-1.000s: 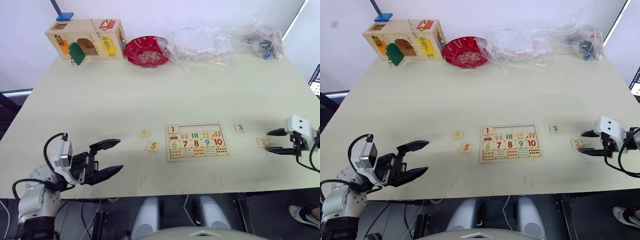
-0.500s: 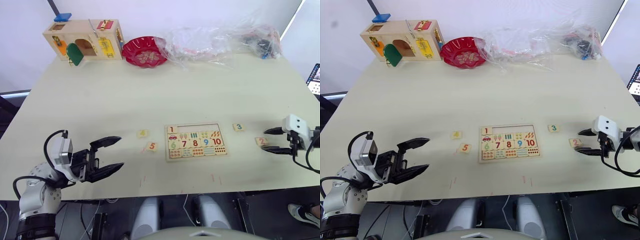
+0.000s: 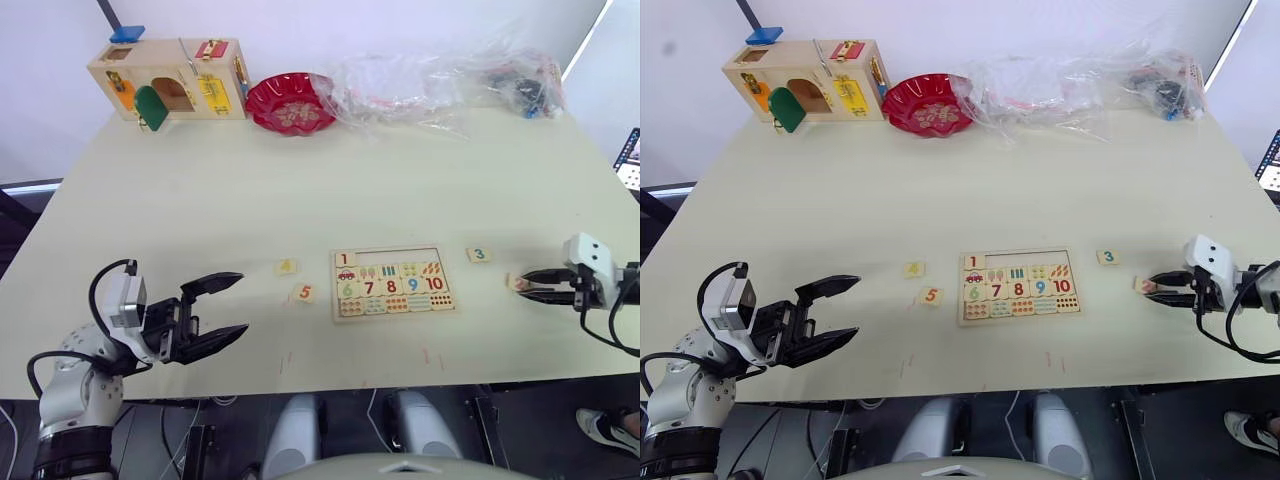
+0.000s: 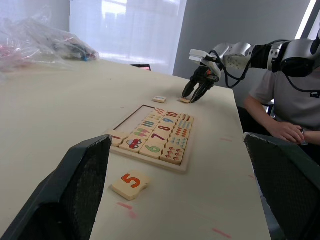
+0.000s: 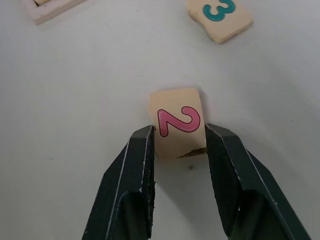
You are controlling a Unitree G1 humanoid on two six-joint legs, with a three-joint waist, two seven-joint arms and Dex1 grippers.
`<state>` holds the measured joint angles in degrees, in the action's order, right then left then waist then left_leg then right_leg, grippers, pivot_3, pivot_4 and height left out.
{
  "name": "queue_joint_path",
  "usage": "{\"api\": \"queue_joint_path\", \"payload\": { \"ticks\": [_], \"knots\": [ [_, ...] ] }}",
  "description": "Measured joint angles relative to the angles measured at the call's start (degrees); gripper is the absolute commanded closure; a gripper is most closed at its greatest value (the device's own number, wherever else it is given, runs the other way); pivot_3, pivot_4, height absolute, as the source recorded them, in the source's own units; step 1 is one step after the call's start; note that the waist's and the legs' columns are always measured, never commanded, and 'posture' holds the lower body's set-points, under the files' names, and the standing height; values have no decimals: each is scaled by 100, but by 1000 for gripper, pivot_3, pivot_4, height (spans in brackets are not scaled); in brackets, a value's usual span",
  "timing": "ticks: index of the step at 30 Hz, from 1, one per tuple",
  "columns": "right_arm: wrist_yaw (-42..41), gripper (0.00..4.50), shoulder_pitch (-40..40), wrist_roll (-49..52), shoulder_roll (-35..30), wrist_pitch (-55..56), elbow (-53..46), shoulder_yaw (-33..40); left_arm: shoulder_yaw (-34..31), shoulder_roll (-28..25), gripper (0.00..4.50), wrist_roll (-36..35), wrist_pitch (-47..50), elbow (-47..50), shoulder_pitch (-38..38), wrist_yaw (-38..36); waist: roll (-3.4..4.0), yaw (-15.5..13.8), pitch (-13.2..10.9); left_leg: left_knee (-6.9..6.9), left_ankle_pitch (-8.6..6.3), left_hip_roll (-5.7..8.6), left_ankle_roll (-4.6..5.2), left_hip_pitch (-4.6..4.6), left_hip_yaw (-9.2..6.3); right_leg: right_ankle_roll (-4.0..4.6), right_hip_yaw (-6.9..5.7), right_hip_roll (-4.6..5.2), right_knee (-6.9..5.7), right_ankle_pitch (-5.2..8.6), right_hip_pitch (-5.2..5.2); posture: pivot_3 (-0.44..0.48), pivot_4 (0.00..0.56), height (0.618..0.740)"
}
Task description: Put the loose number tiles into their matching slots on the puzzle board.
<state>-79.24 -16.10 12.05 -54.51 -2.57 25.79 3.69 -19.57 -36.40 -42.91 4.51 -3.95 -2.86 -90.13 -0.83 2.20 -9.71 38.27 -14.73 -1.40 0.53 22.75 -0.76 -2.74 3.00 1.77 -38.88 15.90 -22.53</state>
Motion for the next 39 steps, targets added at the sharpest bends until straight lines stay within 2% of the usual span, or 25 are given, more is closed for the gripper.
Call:
{"api": "queue_joint_path", "payload": {
  "ticks": [2, 4, 9, 15, 18, 24, 29, 39],
  "knots": [
    [251, 3196, 319, 26, 0, -241, -524, 133, 3, 11, 0, 1, 3, 3, 18, 11, 1, -6, -1, -1, 0, 1, 0, 3, -7, 0, 1, 1, -1, 0, -2, 0, 150, 740],
    [595, 3196, 759, 145, 7, -698, -1459, 211, 5, 23, 0, 1, 8, 15, 20, 25, 3, -4, -2, -1, 0, 1, 0, 4, -10, -1, 3, 1, 0, 0, -4, 0, 150, 740],
    [1365, 3196, 1117, -61, -183, -1727, -3142, 247, 5, 26, 0, 3, 11, 24, 31, 35, 5, -3, -4, 1, 0, 2, 0, 4, -13, -2, 3, 1, -1, 0, -4, 0, 150, 740],
    [2149, 3196, 889, 358, -344, -4401, -4782, 322, 32, 28, 0, 5, 15, 28, 102, 42, -1, -33, -5, 0, 0, 3, 0, 13, -26, 0, -7, 5, 5, 1, -5, 0, 150, 740],
    [2800, 3196, 946, 573, 0, -5877, -5270, 574, 31, 27, 0, 4, 15, 33, 90, 43, -3, -73, -6, -4, 0, 6, 0, 21, -36, 0, -16, 10, 8, 2, -8, 0, 150, 740],
    [3626, 3196, 1489, 813, 632, -7302, -6395, 974, 18, 29, 0, 2, 17, 90, 13, 65, -3, -142, -7, -9, 0, 8, -1, 27, -45, 0, -26, 9, 8, 3, -12, 0, 150, 740],
    [3983, 3196, 1842, 871, 779, -7433, -6852, 1077, 17, 29, 0, 2, 18, 108, 7, 78, -5, -139, -6, 1, 0, 8, 0, 25, -44, 0, -25, 8, 8, 5, -8, 0, 150, 740],
    [4285, 3196, 2438, 790, 846, -6347, -6681, 824, 67, 32, 0, 12, 19, 105, 157, 82, -20, -132, -2, 0, 0, 7, 0, 23, -43, -2, -25, 3, 9, 5, -6, 0, 150, 740]
  ]
}}
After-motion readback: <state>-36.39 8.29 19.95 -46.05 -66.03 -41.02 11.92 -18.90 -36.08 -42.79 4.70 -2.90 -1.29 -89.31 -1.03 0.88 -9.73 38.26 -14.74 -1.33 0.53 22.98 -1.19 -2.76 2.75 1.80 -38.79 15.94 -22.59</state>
